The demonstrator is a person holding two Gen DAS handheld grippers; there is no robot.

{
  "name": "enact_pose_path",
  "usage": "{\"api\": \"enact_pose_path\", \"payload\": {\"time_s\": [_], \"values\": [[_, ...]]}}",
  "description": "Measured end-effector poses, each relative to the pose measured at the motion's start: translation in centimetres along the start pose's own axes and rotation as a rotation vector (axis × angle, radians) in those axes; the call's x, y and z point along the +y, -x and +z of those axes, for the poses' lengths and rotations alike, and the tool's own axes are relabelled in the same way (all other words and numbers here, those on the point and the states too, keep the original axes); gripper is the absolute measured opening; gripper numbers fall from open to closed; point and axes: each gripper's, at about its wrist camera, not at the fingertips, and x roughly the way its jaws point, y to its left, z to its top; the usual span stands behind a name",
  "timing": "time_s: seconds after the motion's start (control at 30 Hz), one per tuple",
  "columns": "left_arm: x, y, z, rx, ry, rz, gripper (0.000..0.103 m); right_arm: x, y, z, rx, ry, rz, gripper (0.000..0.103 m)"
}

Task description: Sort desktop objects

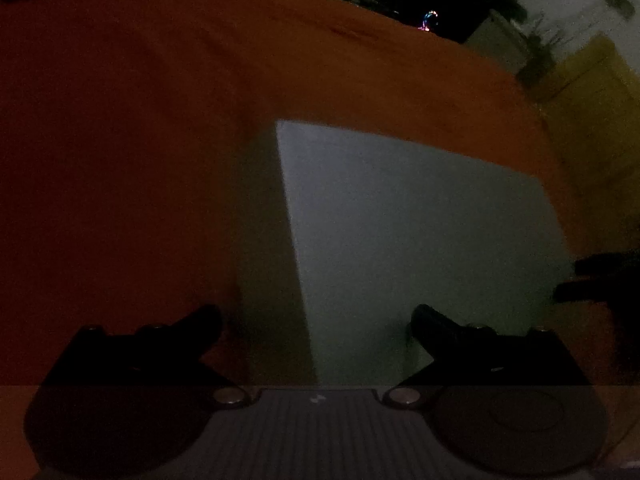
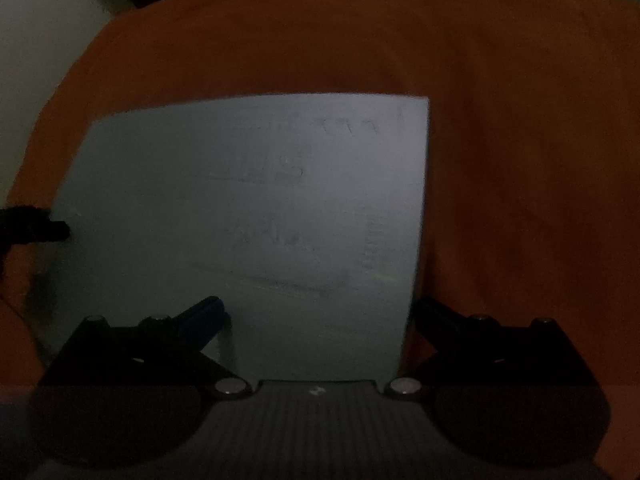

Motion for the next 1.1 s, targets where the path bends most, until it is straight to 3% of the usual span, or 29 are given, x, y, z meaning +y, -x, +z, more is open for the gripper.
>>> {"api": "enact_pose_path", "payload": {"time_s": [0.13, 0.23, 0.33, 0.47, 0.63, 0.77, 0.83, 0.97, 1.1], "values": [[-0.8, -0.4, -1.1, 0.015, -0.044, -0.036, 0.103, -0.5, -0.6, -1.3, -0.019, 0.071, -0.025, 0.103], [-1.3, -0.6, -2.0, 0.02, -0.045, -0.073, 0.103, -0.5, 0.0, -1.7, -0.047, 0.047, -0.024, 0.103], [-2.3, 0.6, -2.6, 0.017, -0.065, -0.06, 0.102, -0.5, -0.9, -2.1, -0.072, -0.003, 0.022, 0.103], [-2.1, 2.5, -3.4, 0.016, -0.08, -0.101, 0.102, 0.0, 0.3, -3.8, -0.107, -0.013, 0.077, 0.103], [-0.4, 2.6, -5.0, 0.05, -0.095, -0.081, 0.102, 1.7, -0.3, -5.7, -0.106, 0.043, -0.003, 0.103], [0.7, 1.6, -3.8, 0.048, -0.03, -0.101, 0.103, 0.4, -2.3, -4.8, -0.122, 0.014, -0.063, 0.103], [1.0, 1.6, -3.5, 0.026, -0.042, -0.099, 0.103, -0.2, -4.0, -4.1, -0.102, -0.008, -0.034, 0.103], [1.9, 1.1, -3.8, 0.035, -0.027, -0.151, 0.103, -1.4, -7.6, -3.5, -0.036, -0.113, 0.111, 0.103], [1.1, 2.3, -4.9, 0.058, -0.054, -0.134, 0.102, -0.4, -7.5, -3.7, -0.057, -0.116, 0.107, 0.103]]}}
